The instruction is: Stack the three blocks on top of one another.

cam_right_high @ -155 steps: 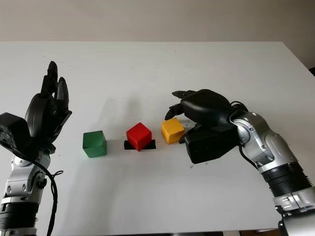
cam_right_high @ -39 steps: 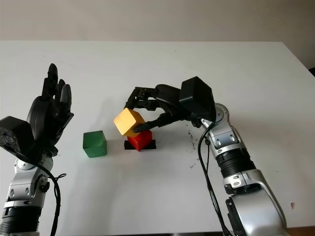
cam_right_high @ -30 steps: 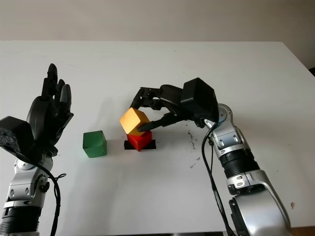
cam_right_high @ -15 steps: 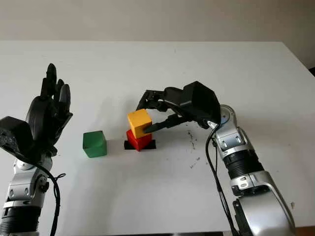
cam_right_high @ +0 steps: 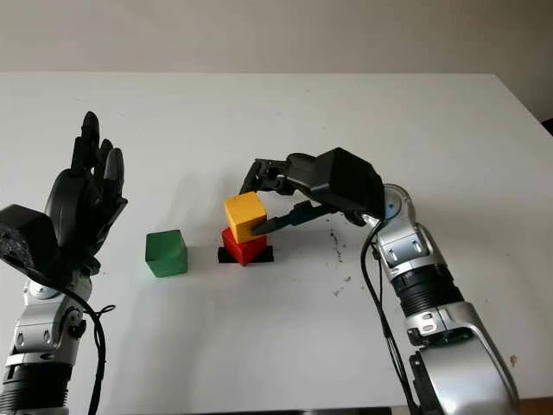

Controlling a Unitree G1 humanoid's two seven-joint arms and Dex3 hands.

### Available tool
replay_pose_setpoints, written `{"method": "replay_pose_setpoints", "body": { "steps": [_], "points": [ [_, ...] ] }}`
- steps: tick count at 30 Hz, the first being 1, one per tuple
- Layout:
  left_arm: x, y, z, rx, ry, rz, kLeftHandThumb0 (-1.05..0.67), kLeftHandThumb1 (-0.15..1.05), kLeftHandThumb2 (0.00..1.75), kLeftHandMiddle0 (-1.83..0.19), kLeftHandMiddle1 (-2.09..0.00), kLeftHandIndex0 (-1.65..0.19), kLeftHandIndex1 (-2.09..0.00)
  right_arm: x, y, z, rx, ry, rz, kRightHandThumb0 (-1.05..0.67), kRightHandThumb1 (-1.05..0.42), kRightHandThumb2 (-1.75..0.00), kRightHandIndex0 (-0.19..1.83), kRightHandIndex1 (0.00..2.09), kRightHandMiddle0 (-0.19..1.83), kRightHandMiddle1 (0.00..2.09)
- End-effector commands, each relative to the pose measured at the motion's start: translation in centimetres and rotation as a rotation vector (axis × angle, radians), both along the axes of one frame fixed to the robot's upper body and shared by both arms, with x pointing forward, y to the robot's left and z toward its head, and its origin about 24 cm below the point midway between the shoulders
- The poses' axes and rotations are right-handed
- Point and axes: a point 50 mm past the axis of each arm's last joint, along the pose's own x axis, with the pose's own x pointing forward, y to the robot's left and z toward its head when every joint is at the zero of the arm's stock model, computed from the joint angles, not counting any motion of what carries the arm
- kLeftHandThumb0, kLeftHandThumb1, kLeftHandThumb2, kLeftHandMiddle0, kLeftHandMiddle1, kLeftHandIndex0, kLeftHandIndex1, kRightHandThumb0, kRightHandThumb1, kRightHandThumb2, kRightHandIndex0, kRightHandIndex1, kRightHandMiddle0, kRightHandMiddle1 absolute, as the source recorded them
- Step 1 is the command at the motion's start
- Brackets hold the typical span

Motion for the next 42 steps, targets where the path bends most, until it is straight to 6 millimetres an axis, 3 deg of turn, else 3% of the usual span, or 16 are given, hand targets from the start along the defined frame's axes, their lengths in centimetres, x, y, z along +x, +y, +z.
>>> {"method": "replay_pose_setpoints", "body": {
  "steps": [1,11,12,15,16,17,19,32,37,39,42],
  "points": [
    [-0.2,0.2,0.1,0.001,-0.011,0.007,-0.73,1.05,0.55,0.18,-0.06,0.17,-0.06,-0.2,-0.2,0.0,-0.01,-0.006,0.007,-0.48,-0.94,-0.05,0.27,0.05,0.25,1.35],
    [-0.2,0.1,0.1,0.001,-0.013,0.004,-0.71,1.05,0.56,0.19,-0.05,0.18,-0.05,-0.3,-0.2,0.0,-0.031,0.001,0.027,-0.53,-0.91,-0.04,0.23,0.03,0.21,1.24],
    [-0.2,0.1,0.1,0.0,-0.013,0.005,-0.72,1.05,0.55,0.18,-0.05,0.17,-0.05,-0.3,-0.2,0.1,-0.051,-0.005,0.032,-0.56,-0.9,-0.05,0.19,0.02,0.15,1.16],
    [-0.2,0.0,0.1,-0.002,-0.013,0.005,-0.72,1.05,0.54,0.18,-0.05,0.17,-0.05,-0.3,-0.3,0.2,-0.117,0.003,0.045,-0.69,-0.88,-0.05,-0.02,0.01,-0.07,0.63],
    [-0.2,0.1,0.1,-0.001,-0.012,0.006,-0.72,1.05,0.54,0.18,-0.05,0.17,-0.05,-0.3,-0.4,0.3,-0.126,0.014,0.051,-0.74,-0.85,-0.05,-0.12,0.01,-0.14,0.32],
    [-0.2,0.1,0.1,0.0,-0.011,0.006,-0.72,1.05,0.55,0.18,-0.05,0.17,-0.06,-0.3,-0.4,0.3,-0.129,0.023,0.055,-0.77,-0.84,-0.05,-0.15,0.0,-0.17,0.17],
    [-0.2,0.0,0.1,-0.001,-0.013,0.003,-0.71,1.05,0.55,0.18,-0.05,0.18,-0.05,-0.3,-0.6,0.4,-0.132,0.025,0.059,-0.83,-0.83,-0.05,-0.18,0.0,-0.19,0.04],
    [-0.3,0.0,0.1,0.01,-0.012,-0.001,-0.71,1.05,0.56,0.19,-0.04,0.19,-0.05,-0.7,-3.3,1.7,-0.087,-0.065,-0.055,-0.88,-0.85,-0.06,-0.19,0.0,-0.19,0.0],
    [-0.2,0.1,0.1,-0.001,-0.014,0.0,-0.72,1.05,0.55,0.19,-0.05,0.18,-0.05,-1.5,-5.0,2.5,0.144,-0.072,-0.16,-0.88,-0.92,-0.08,-0.19,0.0,-0.19,0.0],
    [-0.2,0.1,0.1,-0.006,-0.014,0.001,-0.72,1.05,0.55,0.19,-0.05,0.18,-0.06,-2.1,-5.2,2.2,0.249,-0.107,-0.224,-0.9,-1.02,-0.25,-0.19,0.0,-0.19,0.0],
    [-0.2,0.1,0.1,-0.004,-0.011,-0.004,-0.71,1.05,0.55,0.19,-0.04,0.19,-0.05,-2.8,-5.3,1.6,0.347,-0.129,-0.31,-0.85,-1.04,-0.51,-0.19,0.0,-0.19,0.0]
  ]
}}
